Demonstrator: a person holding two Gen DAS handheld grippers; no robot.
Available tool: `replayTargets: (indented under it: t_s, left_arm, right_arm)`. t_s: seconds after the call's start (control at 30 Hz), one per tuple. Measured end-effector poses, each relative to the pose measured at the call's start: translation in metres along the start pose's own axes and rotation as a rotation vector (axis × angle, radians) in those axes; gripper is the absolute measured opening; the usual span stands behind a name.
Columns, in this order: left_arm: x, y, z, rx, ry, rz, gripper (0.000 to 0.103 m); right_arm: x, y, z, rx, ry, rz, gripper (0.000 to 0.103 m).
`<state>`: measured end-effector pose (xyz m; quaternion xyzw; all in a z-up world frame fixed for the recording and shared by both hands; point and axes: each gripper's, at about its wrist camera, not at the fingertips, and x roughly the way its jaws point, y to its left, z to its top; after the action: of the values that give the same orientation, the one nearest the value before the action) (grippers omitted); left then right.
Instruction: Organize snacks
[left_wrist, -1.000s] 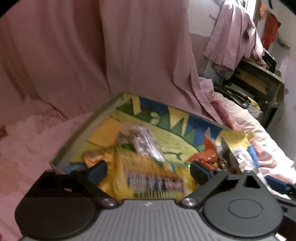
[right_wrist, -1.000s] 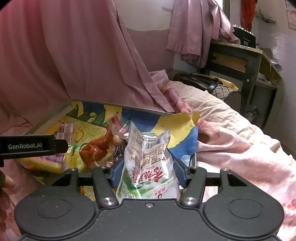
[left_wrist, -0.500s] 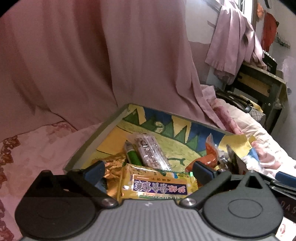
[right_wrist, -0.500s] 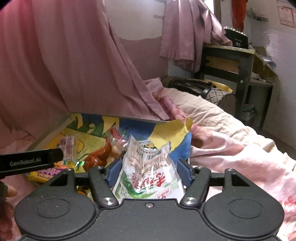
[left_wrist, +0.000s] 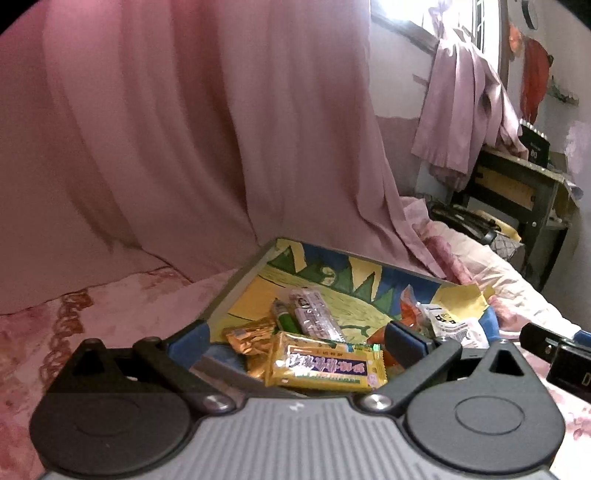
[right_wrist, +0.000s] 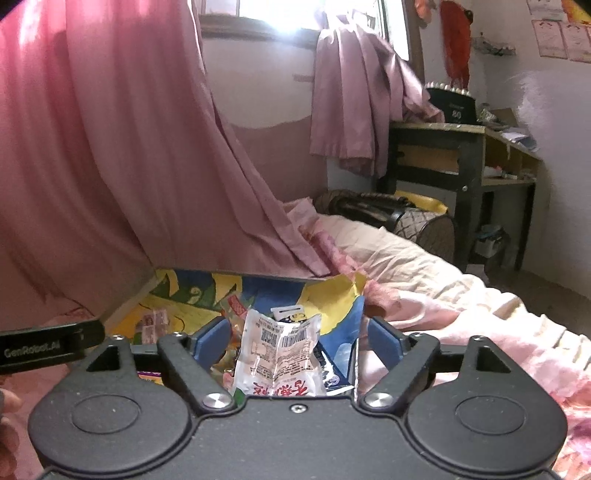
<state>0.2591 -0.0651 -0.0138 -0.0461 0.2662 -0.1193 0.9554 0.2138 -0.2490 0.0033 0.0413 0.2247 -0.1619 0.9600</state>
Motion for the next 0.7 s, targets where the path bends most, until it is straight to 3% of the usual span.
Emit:
replayTargets:
  t_s: [0.4,0.7]
  left_arm:
    - [-0.076,0.009,-0.012,-0.002,-0.038,0.036,0.103]
    - [-0.126,0.020,-0.036,0.016,-0.028,0.068,0.103]
  right_arm:
    - [-0.075,0.001,-0.006,-0.015,-0.071,0.030,0.100]
    - [-0.124,0.003,-0.027,0.019,-0.034,0.054,0.102]
